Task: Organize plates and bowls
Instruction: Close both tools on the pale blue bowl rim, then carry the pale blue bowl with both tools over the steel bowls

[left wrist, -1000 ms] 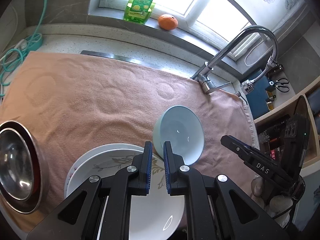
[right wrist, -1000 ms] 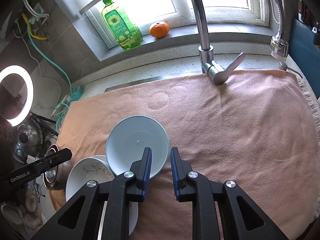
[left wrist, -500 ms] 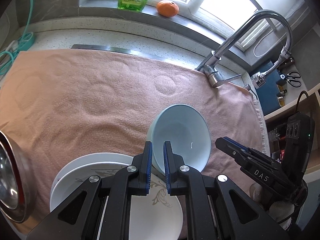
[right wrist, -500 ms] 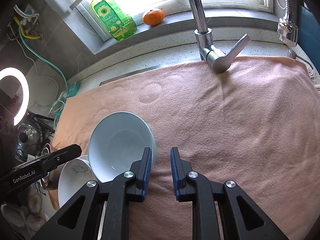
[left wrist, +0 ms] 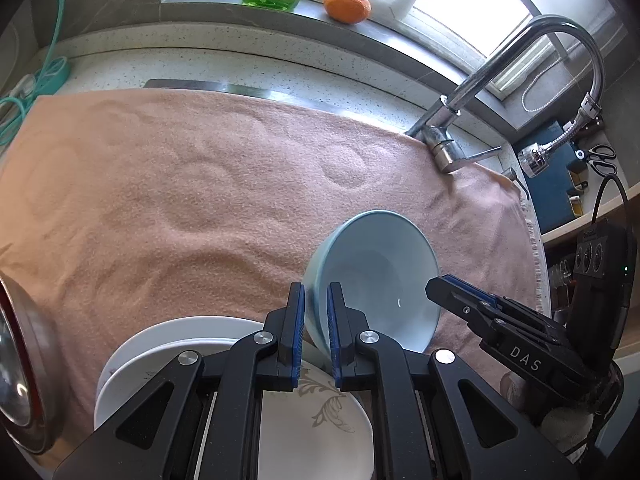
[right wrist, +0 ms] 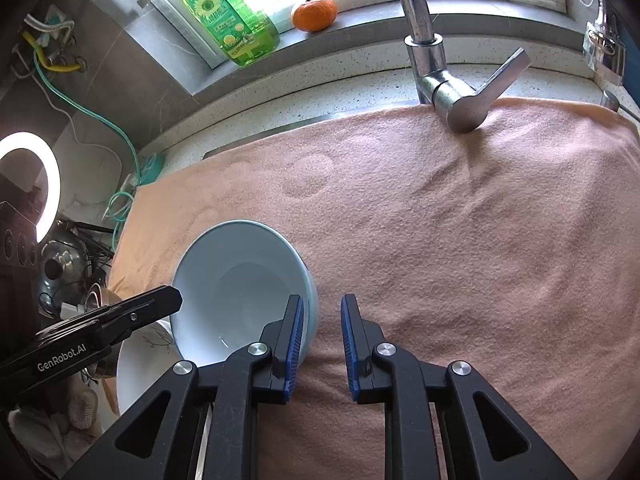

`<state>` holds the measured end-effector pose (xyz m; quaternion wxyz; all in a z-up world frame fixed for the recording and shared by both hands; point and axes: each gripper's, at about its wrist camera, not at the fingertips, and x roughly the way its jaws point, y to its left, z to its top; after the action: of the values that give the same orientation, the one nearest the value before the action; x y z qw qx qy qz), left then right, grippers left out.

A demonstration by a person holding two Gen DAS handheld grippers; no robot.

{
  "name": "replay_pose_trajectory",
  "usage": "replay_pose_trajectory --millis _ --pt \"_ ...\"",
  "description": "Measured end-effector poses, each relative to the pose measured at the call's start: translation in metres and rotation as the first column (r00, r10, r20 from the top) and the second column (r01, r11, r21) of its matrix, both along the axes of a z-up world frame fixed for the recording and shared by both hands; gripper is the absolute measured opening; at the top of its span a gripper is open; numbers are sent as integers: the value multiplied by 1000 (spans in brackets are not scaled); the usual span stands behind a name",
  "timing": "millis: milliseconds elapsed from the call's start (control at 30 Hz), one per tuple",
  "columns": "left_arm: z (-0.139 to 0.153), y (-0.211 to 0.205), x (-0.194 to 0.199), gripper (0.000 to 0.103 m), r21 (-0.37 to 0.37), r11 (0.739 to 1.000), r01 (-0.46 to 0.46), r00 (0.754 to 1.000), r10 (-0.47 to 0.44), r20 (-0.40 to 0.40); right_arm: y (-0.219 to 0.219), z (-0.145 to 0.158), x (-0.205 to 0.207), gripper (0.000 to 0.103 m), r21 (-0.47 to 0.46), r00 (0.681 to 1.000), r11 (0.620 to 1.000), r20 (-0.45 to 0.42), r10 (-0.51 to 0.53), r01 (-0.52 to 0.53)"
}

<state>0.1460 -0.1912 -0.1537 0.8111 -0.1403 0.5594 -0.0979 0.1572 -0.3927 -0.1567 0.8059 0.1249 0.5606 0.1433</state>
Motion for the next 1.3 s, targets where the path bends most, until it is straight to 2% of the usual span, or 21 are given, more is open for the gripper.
replay_pose_trajectory --millis 467,633,1000,1300 --pt "-11 6 6 10 -5 1000 -7 1000 7 -18 7 -7 2 17 21 1000 1000 -27 13 -13" --pt "-11 6 6 9 -9 1000 -1 1000 1 -16 9 -7 2 11 29 999 999 -32 15 -14" --pt "-10 8 6 7 -19 1000 4 1000 -4 -16 14 2 2 8 5 1000 1000 -12 3 -3" --pt "5 11 3 7 -34 999 3 1000 -2 19 13 17 2 8 0 1000 1000 16 -13 13"
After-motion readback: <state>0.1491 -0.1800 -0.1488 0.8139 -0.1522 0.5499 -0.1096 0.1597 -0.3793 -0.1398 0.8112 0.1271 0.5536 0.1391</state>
